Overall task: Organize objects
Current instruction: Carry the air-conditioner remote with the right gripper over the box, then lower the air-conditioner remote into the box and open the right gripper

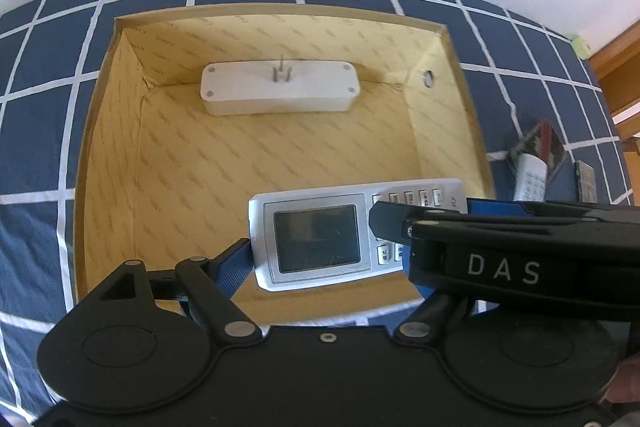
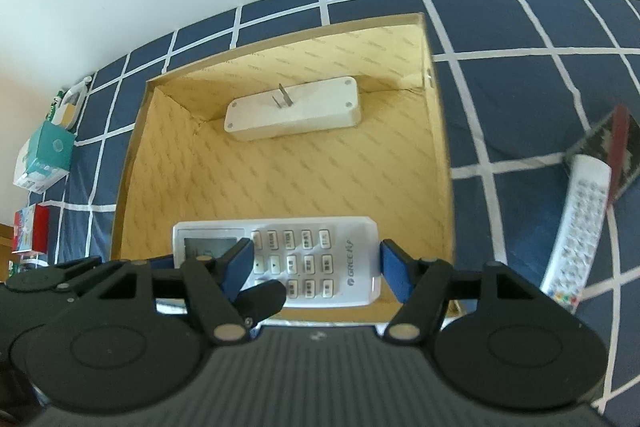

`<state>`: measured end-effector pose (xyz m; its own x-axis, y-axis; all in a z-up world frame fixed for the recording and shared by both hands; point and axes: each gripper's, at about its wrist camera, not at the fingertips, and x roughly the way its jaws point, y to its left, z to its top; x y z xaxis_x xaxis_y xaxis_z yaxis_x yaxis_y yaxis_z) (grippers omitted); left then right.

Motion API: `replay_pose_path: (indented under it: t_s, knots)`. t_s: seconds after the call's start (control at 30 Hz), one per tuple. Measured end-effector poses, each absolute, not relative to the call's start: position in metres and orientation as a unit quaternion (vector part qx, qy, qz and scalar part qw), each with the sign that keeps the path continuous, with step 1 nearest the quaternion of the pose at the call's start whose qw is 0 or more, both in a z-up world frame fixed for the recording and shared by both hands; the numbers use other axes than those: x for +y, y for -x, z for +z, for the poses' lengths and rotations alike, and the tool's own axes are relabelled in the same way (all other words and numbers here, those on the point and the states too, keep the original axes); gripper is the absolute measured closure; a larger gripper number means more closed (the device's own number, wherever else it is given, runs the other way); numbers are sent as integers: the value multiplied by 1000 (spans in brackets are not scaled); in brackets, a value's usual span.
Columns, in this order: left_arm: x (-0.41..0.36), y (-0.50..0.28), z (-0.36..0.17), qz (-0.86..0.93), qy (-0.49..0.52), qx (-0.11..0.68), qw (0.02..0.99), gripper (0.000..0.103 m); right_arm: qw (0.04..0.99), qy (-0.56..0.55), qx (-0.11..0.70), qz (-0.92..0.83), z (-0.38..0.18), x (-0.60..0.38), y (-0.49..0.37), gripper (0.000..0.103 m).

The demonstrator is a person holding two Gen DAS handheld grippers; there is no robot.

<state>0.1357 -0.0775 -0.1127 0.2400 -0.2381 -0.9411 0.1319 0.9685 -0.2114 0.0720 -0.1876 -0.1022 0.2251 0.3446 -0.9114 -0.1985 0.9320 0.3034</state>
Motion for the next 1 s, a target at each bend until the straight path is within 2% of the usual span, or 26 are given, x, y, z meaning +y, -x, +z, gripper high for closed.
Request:
replay_pose_path:
  t_s: [0.6,1.0]
  knots:
    - [-52,-220,-185,-106,56,647,753,23,745,-55,642,172,-176,-142,-156,35]
    - [-48,-245,-206,-108,53,659,742,23,735,-60,655,163,-205,-134,-186,35]
